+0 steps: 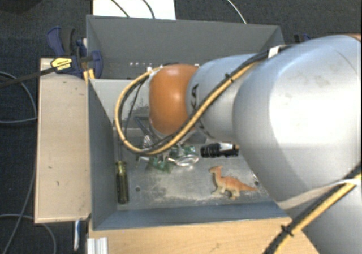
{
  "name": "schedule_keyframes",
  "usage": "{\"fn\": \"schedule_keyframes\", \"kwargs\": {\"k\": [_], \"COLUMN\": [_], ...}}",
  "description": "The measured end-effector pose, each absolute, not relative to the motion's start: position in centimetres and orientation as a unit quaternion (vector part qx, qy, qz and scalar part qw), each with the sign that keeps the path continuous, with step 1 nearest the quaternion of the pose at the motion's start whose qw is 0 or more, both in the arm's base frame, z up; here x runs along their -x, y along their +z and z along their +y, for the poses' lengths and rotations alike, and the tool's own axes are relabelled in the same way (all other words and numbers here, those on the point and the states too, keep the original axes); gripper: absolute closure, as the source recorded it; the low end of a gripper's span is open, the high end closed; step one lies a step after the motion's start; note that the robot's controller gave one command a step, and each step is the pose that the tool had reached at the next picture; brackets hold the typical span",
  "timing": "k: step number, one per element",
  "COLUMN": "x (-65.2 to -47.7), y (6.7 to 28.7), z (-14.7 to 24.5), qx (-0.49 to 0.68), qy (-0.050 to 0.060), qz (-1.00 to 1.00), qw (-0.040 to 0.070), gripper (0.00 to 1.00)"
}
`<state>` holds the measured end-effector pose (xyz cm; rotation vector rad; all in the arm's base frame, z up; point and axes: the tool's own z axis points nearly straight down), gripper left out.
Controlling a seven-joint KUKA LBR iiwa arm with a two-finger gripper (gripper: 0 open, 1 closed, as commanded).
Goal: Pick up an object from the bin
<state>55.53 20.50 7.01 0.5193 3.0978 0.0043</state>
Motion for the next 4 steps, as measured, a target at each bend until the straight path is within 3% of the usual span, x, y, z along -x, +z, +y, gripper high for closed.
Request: {"fn": "schedule_keyframes", "kwargs": {"k": [2, 4], "x": [-55.4, -55.4], "y": [8.1, 12.7], "z": [20.4, 20.4], "qx": [-0.166, -0.165], "qy": [0.0, 0.0], "qz": [0.986, 0.986], "qw": [-0.002, -0.003], "gripper": [1.0, 1.0]}}
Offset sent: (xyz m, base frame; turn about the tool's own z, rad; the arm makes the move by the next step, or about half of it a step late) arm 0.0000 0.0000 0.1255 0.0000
